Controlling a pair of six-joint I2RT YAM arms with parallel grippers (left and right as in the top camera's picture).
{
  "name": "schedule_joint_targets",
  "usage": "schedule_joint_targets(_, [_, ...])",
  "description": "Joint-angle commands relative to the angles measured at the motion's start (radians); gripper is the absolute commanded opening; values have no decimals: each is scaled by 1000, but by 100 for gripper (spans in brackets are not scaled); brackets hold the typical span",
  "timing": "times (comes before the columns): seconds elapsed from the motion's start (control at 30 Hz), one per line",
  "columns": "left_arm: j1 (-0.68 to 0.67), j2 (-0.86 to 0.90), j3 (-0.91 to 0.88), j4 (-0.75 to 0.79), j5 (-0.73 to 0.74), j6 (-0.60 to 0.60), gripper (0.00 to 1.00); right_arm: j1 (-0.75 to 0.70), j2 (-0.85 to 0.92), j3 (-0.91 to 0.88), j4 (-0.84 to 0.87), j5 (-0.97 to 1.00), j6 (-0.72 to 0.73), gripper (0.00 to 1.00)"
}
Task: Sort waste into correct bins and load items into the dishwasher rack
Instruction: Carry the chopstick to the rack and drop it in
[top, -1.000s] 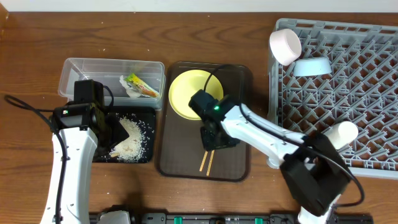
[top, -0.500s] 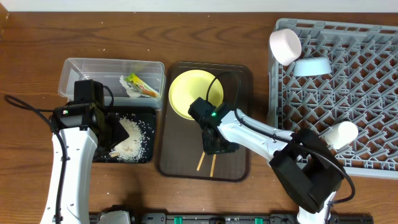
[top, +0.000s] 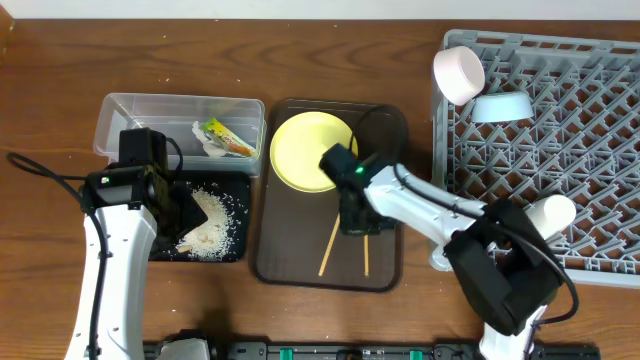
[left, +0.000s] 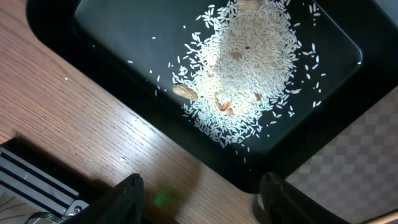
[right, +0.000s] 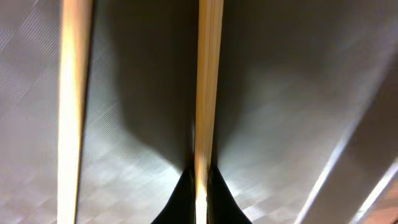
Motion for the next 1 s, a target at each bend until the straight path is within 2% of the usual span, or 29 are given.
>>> schedule_joint_targets(0.0, [3, -8, -5, -5, -5, -10, 63, -69, -53, -13, 0, 40, -109, 1])
schedule_joint_targets(0.33, [3, -8, -5, -5, -5, -10, 63, -240, -377, 2, -23, 40, -354, 1])
schedule_joint_targets(0.5, [3, -8, -5, -5, -5, -10, 63, -340, -509, 2, -64, 65, -425, 1])
schedule_joint_targets(0.77, [3, -8, -5, -5, -5, -10, 63, -500, -497, 2, -143, 84, -471, 1])
schedule_joint_targets(0.97, [3, -8, -5, -5, -5, -10, 63, -520, -421, 2, -150, 69, -500, 1])
